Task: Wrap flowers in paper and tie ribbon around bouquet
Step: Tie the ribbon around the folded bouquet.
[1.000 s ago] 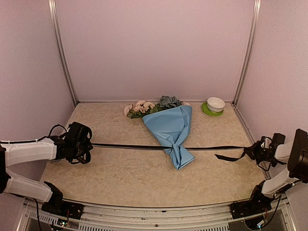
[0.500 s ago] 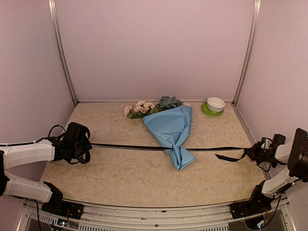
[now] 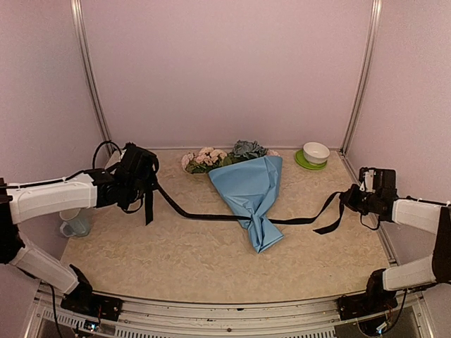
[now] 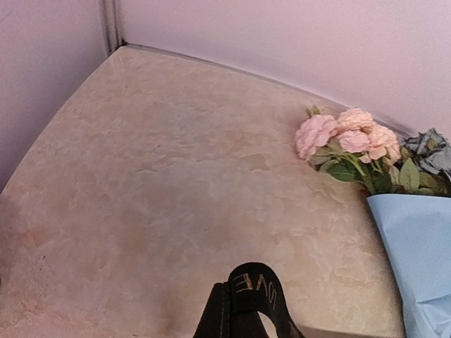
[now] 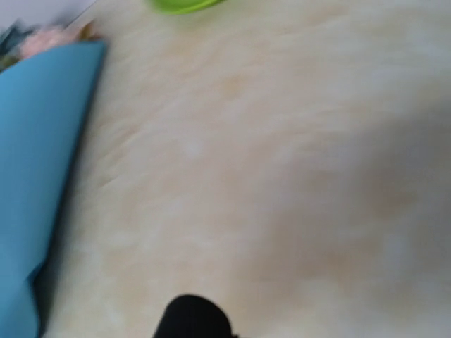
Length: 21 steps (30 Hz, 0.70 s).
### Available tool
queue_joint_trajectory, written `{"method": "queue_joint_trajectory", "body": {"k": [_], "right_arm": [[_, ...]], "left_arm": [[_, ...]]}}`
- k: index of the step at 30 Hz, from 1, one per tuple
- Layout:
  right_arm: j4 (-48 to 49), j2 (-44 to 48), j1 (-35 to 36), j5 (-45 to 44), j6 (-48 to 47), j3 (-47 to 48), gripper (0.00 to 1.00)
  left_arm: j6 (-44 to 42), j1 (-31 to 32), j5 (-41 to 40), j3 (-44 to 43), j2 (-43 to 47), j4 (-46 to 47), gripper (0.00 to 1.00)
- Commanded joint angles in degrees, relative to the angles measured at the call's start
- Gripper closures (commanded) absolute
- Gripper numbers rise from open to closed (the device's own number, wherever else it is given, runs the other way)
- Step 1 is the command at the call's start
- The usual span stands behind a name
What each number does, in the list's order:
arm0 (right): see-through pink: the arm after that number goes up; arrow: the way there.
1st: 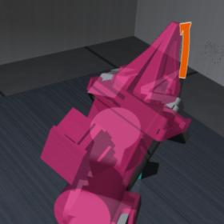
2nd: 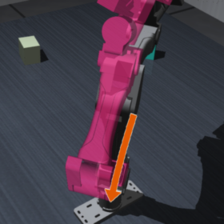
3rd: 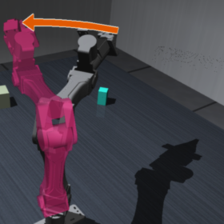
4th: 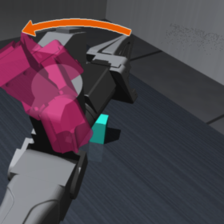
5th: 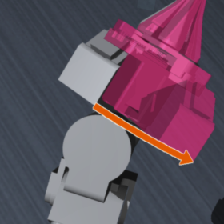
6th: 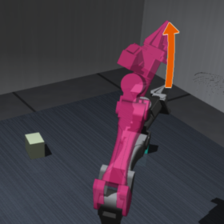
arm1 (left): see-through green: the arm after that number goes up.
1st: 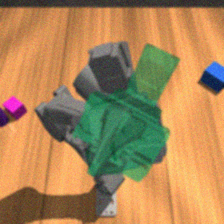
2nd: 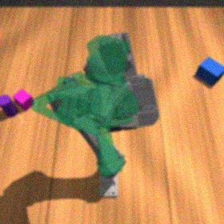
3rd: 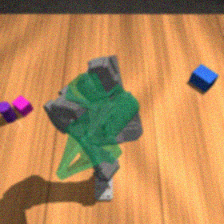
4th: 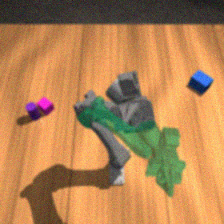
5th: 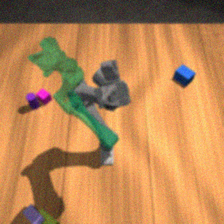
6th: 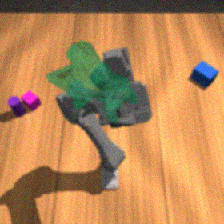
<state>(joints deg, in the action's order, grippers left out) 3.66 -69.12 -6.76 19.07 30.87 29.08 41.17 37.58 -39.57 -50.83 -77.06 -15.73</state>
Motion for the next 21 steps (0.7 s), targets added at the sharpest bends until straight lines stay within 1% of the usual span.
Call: {"method": "queue_joint_trajectory", "body": {"k": [1, 5, 9, 11, 13, 14, 15, 16, 17, 19, 21], "right_arm": [[-4.17, -1.36, 7.89, -4.06, -2.46, 5.04, 1.00], [-7.24, -5.41, 16.16, -2.62, -4.20, 10.28, 1.00], [-10.61, -12.51, 23.60, 1.83, -9.82, 16.41, 1.00], [-11.08, -14.89, 26.01, 4.22, -12.62, 18.50, 1.00], [-12.61, -16.91, 26.98, 4.43, -14.42, 20.04, 1.00], [-13.87, -17.81, 27.06, 3.58, -15.16, 20.78, 0.98], [-15.62, -18.60, 27.07, 2.13, -15.93, 21.89, 0.88], [-17.12, -19.08, 27.07, 1.47, -17.04, 22.92, 0.72], [-18.31, -19.08, 27.13, 1.40, -17.98, 24.09, 0.59], [-18.36, -17.22, 27.75, 2.09, -20.08, 24.69, 0.23], [-16.02, -13.24, 29.61, 2.06, -22.53, 24.14, 0.02]], "left_arm": [[-7.31, 4.65, -1.86, -10.51, -7.82, 1.11, 1.00], [-12.13, 8.89, -0.83, -20.44, -14.34, 2.42, 1.00], [-17.95, 14.03, 0.30, -31.00, -19.21, 2.96, 1.00], [-21.20, 17.14, 0.56, -34.90, -20.92, 3.55, 1.00], [-24.81, 20.18, 1.71, -36.40, -21.61, 5.66, 1.00], [-26.21, 21.47, 2.25, -36.41, -21.64, 6.97, 1.00], [-27.39, 22.88, 2.81, -36.13, -21.56, 8.24, 1.00], [-28.26, 24.05, 3.19, -35.73, -21.29, 9.37, 1.00], [-29.22, 25.10, 3.60, -35.08, -20.58, 10.58, 1.00], [-30.73, 26.85, 4.45, -33.60, -19.24, 13.29, 1.00], [-31.97, 28.20, 5.92, -32.49, -17.62, 15.83, 1.00]]}}
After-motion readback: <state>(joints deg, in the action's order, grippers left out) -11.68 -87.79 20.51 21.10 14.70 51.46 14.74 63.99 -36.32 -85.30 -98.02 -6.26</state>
